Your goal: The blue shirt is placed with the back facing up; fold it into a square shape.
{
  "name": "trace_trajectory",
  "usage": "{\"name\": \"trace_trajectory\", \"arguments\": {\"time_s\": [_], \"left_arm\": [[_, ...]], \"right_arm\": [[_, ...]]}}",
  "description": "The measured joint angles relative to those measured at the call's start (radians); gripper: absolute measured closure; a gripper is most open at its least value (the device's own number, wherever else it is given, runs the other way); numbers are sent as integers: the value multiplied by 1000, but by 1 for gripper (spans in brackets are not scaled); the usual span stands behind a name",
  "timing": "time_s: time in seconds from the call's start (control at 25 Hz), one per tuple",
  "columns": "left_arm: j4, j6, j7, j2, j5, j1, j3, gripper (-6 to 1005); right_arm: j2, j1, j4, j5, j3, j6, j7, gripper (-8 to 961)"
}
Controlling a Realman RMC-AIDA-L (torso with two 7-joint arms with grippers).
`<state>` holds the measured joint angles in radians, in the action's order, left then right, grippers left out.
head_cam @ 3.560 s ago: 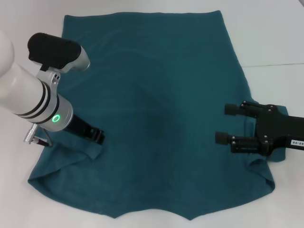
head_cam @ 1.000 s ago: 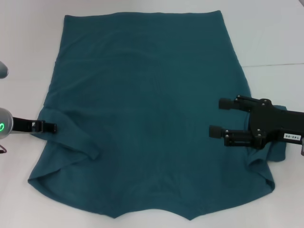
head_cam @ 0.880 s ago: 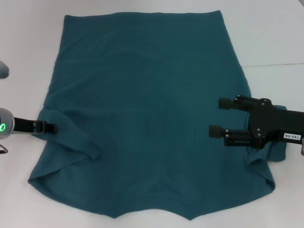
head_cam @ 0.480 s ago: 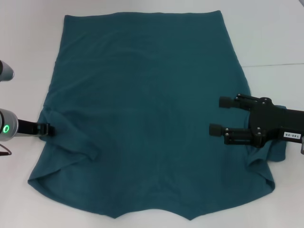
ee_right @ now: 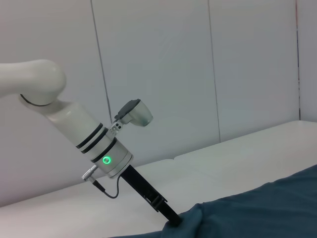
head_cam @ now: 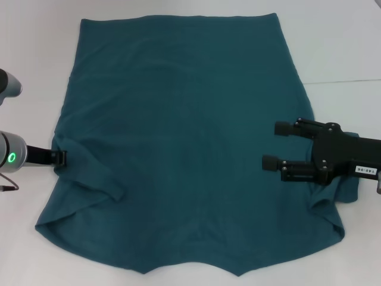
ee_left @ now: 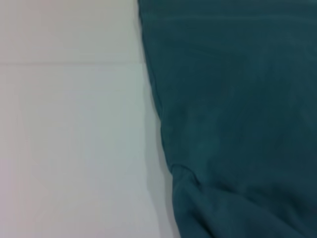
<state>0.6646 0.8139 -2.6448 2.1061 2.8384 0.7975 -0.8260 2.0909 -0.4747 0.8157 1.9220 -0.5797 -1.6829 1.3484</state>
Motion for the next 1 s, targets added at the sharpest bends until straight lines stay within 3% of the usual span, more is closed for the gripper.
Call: {"name": "trace_trajectory", "arguments": {"time_s": [0.24,0.68,1.0], "left_arm": [[6,-1,4,-2,-7,0,-1,872],[165,112,10,5,-54,0,-1,875],[159,112,8,10,-58,24,-47,874]], "right_arm": [[0,1,0,0,0,0,0,37],[0,-2,-9,-1,0,7,-3,37],[-2,-1,-24,-9,0,7,-22,36]]}}
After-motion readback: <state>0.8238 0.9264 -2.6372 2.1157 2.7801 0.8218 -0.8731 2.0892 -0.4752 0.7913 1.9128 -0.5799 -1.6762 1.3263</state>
